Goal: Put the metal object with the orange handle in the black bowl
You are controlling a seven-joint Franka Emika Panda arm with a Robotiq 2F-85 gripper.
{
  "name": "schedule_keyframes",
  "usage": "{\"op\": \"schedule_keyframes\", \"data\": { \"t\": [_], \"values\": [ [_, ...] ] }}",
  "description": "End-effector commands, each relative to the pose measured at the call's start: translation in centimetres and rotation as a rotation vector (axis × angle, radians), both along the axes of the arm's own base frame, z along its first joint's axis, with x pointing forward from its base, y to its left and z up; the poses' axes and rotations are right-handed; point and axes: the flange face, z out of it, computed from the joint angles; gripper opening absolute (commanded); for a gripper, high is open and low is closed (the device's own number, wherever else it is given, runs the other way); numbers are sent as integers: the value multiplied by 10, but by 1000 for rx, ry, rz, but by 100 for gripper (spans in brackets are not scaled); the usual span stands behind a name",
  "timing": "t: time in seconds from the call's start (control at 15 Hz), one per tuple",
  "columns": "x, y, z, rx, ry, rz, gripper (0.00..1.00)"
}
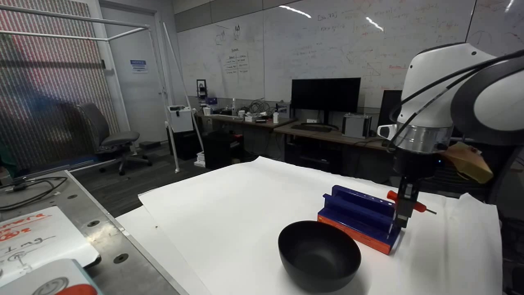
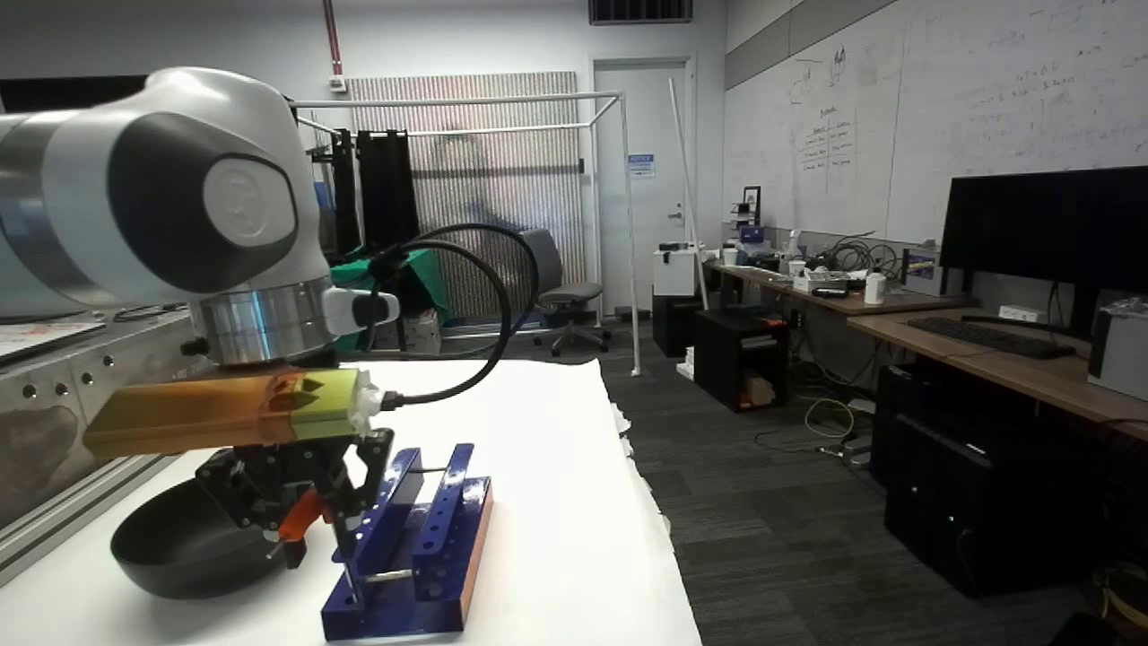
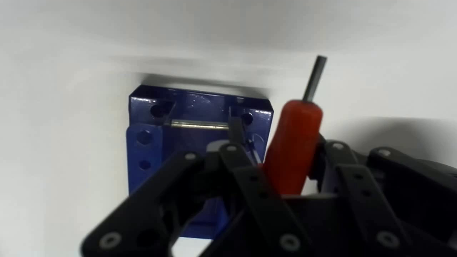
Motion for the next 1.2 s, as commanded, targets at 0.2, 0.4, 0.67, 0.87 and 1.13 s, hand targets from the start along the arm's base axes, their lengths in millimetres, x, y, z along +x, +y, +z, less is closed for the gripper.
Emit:
{"op": "schedule_keyframes", "data": {
  "t": [0.2, 0.4, 0.67, 0.87, 1.13],
  "values": [
    [-9, 10, 11, -55, -42, -19, 11],
    [-8, 10, 14, -64, -44, -21, 17],
    [-8, 9, 24, -70, -57, -25, 17],
    [-6, 7, 35, -69, -68, -41, 19],
    [-4, 5, 49, -68, -86, -57, 17]
  ]
}}
